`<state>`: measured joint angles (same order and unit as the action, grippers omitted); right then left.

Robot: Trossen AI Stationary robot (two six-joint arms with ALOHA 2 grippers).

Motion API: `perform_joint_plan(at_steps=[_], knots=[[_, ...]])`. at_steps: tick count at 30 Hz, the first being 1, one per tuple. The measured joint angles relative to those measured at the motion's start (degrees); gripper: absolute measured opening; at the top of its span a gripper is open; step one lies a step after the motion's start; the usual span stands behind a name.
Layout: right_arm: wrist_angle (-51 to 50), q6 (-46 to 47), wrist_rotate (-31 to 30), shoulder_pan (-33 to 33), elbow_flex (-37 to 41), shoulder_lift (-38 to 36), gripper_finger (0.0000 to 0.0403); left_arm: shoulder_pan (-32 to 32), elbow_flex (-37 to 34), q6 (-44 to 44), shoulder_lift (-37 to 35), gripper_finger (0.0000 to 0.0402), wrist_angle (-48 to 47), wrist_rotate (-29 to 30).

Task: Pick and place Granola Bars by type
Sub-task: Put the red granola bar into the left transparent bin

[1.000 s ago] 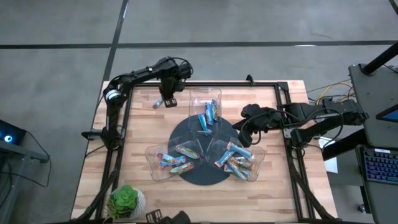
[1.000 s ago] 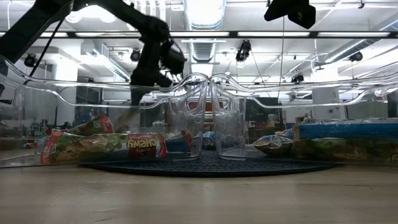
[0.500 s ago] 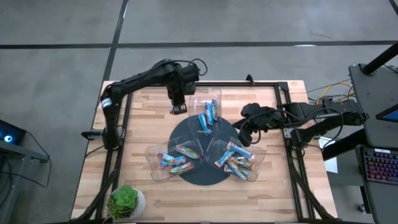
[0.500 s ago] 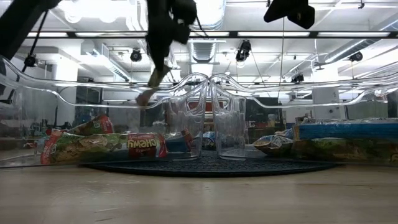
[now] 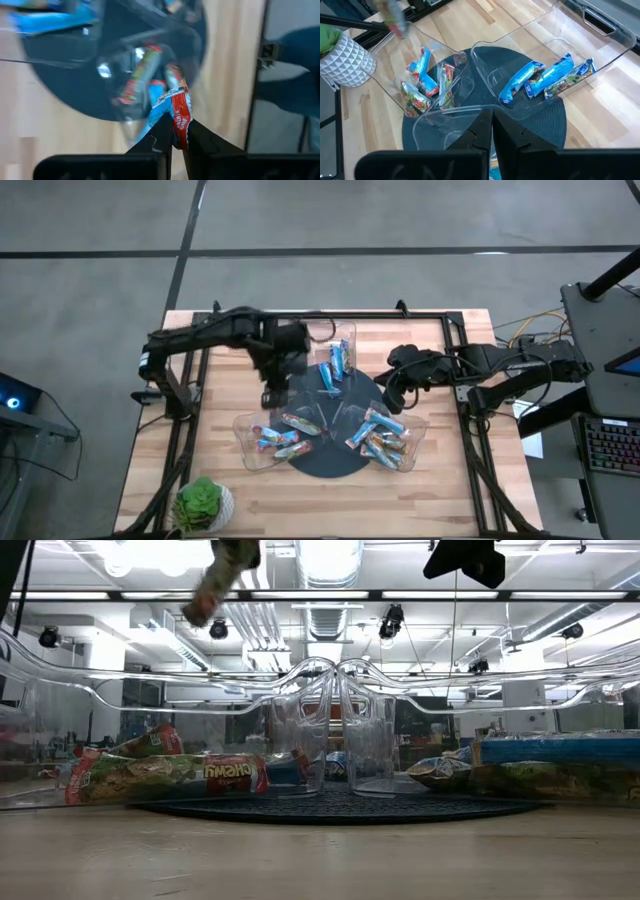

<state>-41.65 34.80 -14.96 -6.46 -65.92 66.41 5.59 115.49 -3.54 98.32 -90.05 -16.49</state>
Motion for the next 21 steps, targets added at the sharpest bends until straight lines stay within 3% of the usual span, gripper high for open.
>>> perform_joint_plan(at_steps=[9, 21], knots=[[0.1, 0.6, 0.4, 0.0, 0.1, 0.0, 0.0008, -8.9, -0.7, -1.7, 0.0, 0.0011, 0.1, -1.1], [0.1, 1.3, 1.9, 0.0, 0.1, 0.0, 0.0008, -9.2, -9.1, -3.0, 0.0, 0.0042, 2.5, -0.5]])
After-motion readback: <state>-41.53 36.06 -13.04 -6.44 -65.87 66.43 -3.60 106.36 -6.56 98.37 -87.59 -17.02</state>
